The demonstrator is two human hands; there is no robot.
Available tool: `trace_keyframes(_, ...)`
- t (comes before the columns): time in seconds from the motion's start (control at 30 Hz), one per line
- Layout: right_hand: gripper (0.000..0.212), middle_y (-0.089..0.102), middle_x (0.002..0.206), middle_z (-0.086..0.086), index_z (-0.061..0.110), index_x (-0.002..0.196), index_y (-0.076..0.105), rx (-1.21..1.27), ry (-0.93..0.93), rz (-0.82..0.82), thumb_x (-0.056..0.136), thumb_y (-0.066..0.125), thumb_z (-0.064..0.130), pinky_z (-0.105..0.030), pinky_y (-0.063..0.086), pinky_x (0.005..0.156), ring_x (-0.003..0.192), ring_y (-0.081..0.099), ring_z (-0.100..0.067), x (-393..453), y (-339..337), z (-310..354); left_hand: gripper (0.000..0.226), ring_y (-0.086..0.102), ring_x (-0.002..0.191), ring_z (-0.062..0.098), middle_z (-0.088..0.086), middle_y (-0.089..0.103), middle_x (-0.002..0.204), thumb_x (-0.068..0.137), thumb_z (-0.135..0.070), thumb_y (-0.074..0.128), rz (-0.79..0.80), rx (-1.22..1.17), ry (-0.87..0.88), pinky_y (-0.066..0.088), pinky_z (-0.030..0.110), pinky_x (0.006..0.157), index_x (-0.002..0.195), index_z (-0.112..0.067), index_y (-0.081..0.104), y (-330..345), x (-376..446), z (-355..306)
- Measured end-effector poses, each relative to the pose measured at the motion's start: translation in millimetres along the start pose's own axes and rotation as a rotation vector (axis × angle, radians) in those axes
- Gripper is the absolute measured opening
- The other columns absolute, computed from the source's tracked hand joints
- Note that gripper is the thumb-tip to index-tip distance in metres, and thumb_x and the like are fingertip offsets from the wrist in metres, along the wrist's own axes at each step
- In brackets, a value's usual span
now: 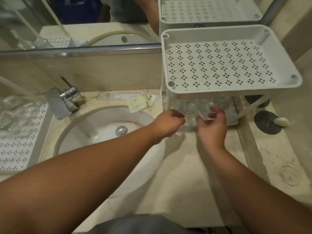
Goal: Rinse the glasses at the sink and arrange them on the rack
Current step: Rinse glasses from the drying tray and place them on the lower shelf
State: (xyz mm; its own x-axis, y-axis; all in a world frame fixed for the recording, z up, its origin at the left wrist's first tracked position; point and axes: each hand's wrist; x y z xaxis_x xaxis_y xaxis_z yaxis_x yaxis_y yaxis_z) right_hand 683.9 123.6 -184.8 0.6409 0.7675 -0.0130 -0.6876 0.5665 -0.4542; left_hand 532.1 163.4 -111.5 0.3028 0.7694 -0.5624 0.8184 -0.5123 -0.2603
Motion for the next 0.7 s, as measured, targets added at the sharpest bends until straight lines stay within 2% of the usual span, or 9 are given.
trace_keyframes(0.13,0.037,0.058,0.102,-0.011,0.027,0.110,0.055,0.051,0.005,0.047,0.082,0.074,0.014,-0.035,0.053,0.073,0.070,0.056,-0.019,-30.7,1.3,25.8,0.021,0.065,0.096,0.019,0.000,0.065,0.117,0.093,-0.027,0.058,-0.033,-0.027,0.011,0.049,0.024,0.063,0.112,-0.026,0.066,-21.6,-20.6,17.2)
trace_keyframes(0.23,0.033,0.059,0.101,-0.010,0.026,0.108,0.056,0.045,-0.021,0.078,0.082,0.074,0.014,-0.030,0.051,0.071,0.070,0.055,-0.018,-52.5,10.0,40.5,0.015,0.067,0.097,0.025,0.005,0.069,0.109,0.092,-0.026,0.058,-0.079,-0.043,0.008,0.050,0.028,0.066,0.105,-0.028,0.066,-41.6,-34.5,29.7)
trace_keyframes(0.33,0.026,0.060,0.096,-0.010,0.024,0.102,0.058,0.055,-0.053,0.153,0.083,0.073,0.014,-0.021,0.045,0.068,0.071,0.055,-0.016,-77.3,21.5,51.6,0.016,0.068,0.089,0.023,-0.003,0.067,0.102,0.091,-0.026,0.059,-0.114,-0.030,0.032,0.051,0.028,0.067,0.106,-0.028,0.065,-64.9,-49.2,42.2)
trace_keyframes(0.5,0.023,0.060,0.091,0.005,0.030,0.098,0.059,-0.017,-0.218,0.364,0.084,0.070,0.016,-0.014,0.043,0.067,0.076,0.057,-0.009,-126.7,47.7,69.7,0.023,0.066,0.087,0.010,-0.011,0.065,0.104,0.091,-0.028,0.060,-0.204,0.158,0.145,0.051,0.022,0.067,0.113,-0.028,0.065,-110.7,-76.5,59.0)
trace_keyframes(0.63,0.024,0.058,0.100,0.014,0.033,0.102,0.058,-0.049,-0.312,0.459,0.084,0.069,0.020,-0.019,0.047,0.069,0.079,0.058,-0.006,-153.3,77.2,93.9,0.028,0.062,0.099,0.010,-0.007,0.064,0.112,0.091,-0.027,0.061,-0.300,0.285,0.196,0.053,0.025,0.082,0.119,-0.025,0.066,-147.7,-100.7,71.2)
trace_keyframes(0.7,0.026,0.058,0.101,0.017,0.034,0.103,0.057,-0.048,-0.357,0.490,0.084,0.069,0.021,-0.017,0.046,0.070,0.079,0.058,-0.005,-165.1,92.4,109.1,0.028,0.060,0.100,0.009,-0.008,0.064,0.115,0.092,-0.028,0.061,-0.336,0.326,0.218,0.048,0.016,0.079,0.120,-0.025,0.066,-166.0,-112.7,79.7)
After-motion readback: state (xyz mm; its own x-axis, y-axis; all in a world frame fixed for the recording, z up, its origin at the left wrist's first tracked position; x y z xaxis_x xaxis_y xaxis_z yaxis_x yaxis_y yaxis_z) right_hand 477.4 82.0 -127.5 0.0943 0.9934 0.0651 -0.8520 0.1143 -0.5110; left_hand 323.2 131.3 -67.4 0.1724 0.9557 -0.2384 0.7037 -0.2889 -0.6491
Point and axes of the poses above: each hand's wrist, its own x-axis towards the middle knuckle, its own y-axis out of the palm, z = x × y
